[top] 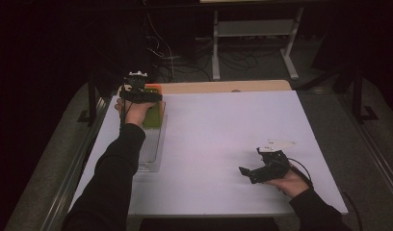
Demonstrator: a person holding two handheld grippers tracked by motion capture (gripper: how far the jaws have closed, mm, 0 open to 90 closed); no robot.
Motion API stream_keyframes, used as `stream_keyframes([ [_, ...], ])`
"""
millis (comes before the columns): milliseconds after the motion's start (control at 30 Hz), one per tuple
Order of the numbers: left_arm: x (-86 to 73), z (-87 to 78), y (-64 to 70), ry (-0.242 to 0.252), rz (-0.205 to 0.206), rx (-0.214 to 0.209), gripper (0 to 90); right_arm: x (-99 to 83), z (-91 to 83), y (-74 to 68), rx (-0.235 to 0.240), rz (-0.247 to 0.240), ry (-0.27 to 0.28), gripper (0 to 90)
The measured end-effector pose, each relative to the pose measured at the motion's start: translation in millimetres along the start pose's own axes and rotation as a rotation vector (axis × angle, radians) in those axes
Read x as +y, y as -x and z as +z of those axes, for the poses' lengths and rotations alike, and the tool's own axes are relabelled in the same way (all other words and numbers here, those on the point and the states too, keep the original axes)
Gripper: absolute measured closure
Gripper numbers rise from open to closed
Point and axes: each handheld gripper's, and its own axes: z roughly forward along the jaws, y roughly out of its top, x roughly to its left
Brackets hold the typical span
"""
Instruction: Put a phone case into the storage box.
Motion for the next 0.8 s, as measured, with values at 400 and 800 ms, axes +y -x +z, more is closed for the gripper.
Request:
stream_keyframes([
  [400,-5.4,-34.5,-4.3,0.000,0.102,-0.198,1.6,0.1,-1.9,0.1,-0.002,0.005,-0.001,0.0],
  [800,-45.9,-80.7,8.5,0.075,0.237,-0.493,1.6,1.9,-6.2,0.8,0.004,-0.010,0.005,0.0],
])
